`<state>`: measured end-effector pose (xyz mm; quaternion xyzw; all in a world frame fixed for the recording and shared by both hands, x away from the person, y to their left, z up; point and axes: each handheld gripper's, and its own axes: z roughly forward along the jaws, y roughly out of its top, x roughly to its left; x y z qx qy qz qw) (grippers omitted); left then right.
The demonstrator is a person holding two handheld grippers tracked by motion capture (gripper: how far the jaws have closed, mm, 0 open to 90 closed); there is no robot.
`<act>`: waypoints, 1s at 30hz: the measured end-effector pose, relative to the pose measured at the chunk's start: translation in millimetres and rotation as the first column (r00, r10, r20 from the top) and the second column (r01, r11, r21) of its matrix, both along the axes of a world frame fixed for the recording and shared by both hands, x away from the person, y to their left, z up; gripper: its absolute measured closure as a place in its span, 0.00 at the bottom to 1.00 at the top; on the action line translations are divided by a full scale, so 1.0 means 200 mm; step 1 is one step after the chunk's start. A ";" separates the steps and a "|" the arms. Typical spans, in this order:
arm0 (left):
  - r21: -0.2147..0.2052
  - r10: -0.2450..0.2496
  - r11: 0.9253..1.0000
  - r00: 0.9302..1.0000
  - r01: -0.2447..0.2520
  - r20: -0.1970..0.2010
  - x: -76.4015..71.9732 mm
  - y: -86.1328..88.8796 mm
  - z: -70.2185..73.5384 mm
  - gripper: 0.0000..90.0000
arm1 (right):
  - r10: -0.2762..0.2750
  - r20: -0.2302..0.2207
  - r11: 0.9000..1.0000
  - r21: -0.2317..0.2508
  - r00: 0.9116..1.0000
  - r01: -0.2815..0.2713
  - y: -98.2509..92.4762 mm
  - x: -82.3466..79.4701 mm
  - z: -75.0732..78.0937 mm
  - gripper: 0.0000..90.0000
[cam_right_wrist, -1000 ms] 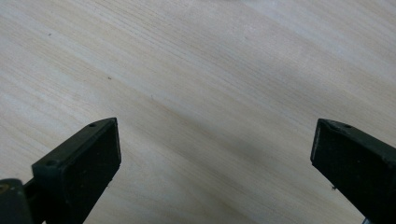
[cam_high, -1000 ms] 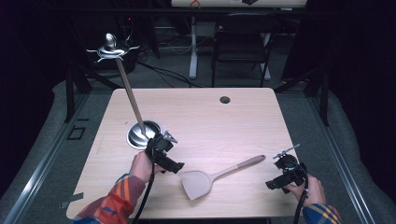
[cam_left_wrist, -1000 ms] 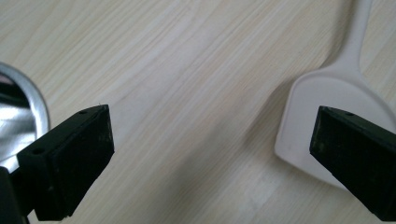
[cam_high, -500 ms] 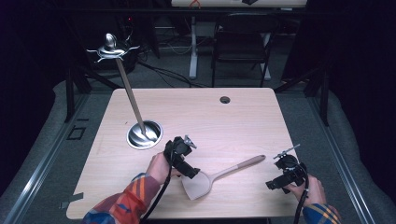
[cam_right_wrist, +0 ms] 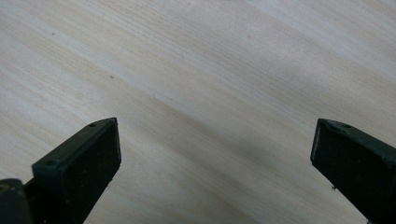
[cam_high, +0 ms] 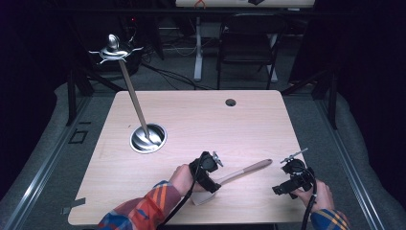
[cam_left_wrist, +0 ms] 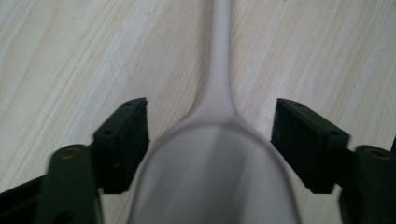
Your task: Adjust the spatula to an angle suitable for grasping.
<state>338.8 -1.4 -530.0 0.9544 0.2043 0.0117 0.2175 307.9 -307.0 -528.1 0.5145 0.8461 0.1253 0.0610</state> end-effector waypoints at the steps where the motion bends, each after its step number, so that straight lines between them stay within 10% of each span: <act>1: -0.008 -0.005 1.000 1.000 0.005 -0.002 0.00 -0.01 -0.01 0.41 | -0.004 0.005 1.000 0.008 1.000 0.004 0.00 0.00 0.00 0.02; 14: 0.064 -0.046 0.997 0.998 0.043 0.052 -0.01 -0.15 -0.07 0.77 | -0.017 0.017 0.999 0.040 1.000 0.016 0.00 -0.01 0.00 0.02; 30: 0.077 -0.065 0.995 0.998 0.063 0.024 0.02 -0.14 -0.08 0.80 | -0.010 -0.004 0.999 0.033 1.000 0.010 -0.01 0.00 0.00 0.02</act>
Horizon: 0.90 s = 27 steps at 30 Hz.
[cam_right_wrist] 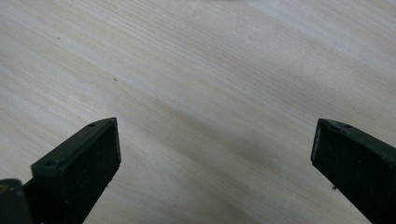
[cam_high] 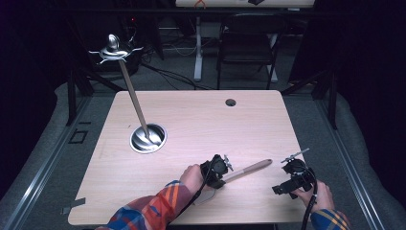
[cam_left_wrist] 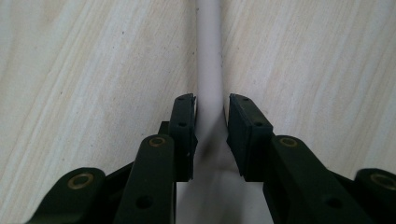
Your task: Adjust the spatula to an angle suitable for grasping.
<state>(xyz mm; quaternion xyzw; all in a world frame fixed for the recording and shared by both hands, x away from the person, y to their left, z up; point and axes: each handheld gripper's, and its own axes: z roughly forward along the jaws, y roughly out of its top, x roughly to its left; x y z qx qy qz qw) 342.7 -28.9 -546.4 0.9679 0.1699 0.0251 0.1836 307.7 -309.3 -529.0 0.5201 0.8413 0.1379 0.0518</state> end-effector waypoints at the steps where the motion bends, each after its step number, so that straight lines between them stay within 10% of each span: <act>1: 0.000 0.000 1.000 1.000 0.000 0.000 0.00 0.00 0.00 0.80 | 0.000 0.000 1.000 0.000 1.000 0.000 0.00 0.00 0.00 0.02; 27: 0.059 -0.035 0.998 0.999 0.037 -0.042 0.01 0.14 0.02 0.81 | -0.004 -0.017 1.000 0.006 1.000 0.004 -0.02 0.00 -0.01 0.01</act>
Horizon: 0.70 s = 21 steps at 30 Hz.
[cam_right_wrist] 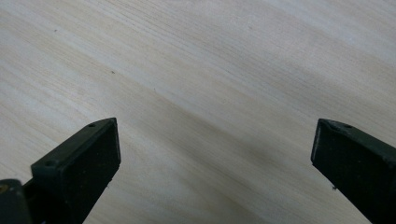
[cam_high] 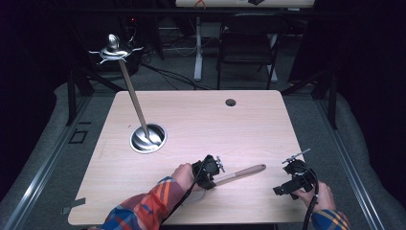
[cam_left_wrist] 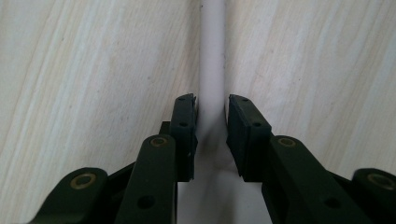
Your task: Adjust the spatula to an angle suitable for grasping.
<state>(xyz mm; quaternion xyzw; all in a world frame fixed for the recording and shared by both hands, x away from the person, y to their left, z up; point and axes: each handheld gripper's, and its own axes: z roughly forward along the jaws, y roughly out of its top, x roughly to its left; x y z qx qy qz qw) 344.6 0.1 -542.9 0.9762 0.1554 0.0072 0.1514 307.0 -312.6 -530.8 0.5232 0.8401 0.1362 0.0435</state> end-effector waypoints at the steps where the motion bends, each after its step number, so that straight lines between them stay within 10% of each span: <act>1: 0.000 0.006 1.000 1.000 -0.006 0.003 0.00 0.01 0.00 0.81 | 0.001 -0.001 1.000 0.000 1.000 -0.001 0.00 0.00 0.00 0.01; 21: 0.044 0.046 0.998 0.998 -0.045 -0.041 0.01 0.30 0.01 0.81 | 0.007 -0.017 1.000 -0.004 1.000 -0.007 0.01 0.00 -0.01 0.02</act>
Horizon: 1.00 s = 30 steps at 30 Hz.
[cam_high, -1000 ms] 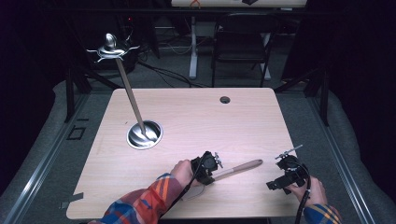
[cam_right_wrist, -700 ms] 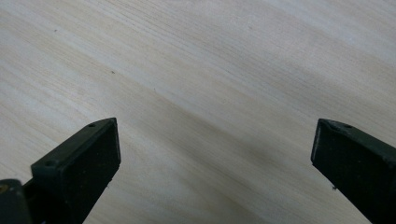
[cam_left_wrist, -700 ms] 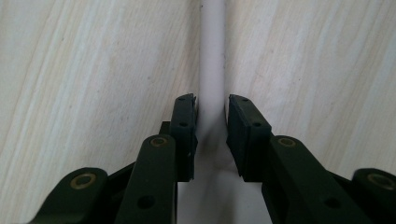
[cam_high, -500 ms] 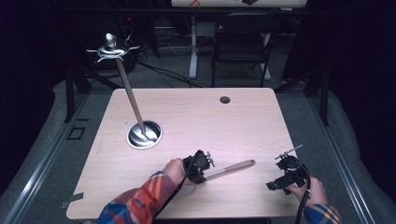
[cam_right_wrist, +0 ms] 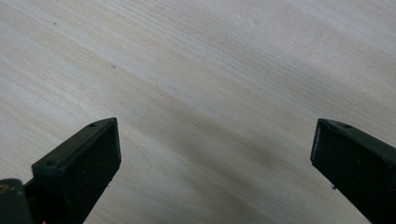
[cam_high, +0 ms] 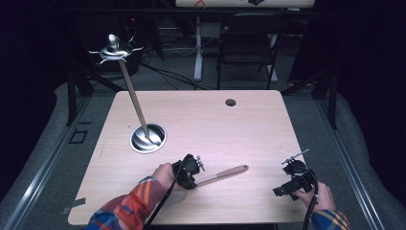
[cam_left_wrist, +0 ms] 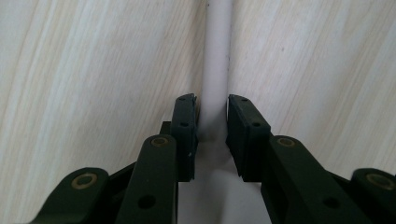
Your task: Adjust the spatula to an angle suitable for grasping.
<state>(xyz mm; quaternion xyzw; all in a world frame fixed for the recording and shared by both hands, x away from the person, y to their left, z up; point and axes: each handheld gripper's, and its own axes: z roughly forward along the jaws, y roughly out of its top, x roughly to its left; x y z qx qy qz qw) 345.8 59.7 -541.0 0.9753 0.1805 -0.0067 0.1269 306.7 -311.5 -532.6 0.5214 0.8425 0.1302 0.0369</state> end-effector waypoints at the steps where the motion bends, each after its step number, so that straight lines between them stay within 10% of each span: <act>1: 0.000 0.000 1.000 1.000 0.000 0.000 0.00 0.00 0.00 0.81 | 0.000 0.000 1.000 0.000 1.000 0.000 0.00 0.00 0.00 0.02; 30: 0.031 0.135 0.990 0.991 -0.135 -0.006 -0.05 0.35 0.00 0.74 | -0.002 -0.004 1.000 -0.011 1.000 0.002 0.01 0.00 -0.01 0.02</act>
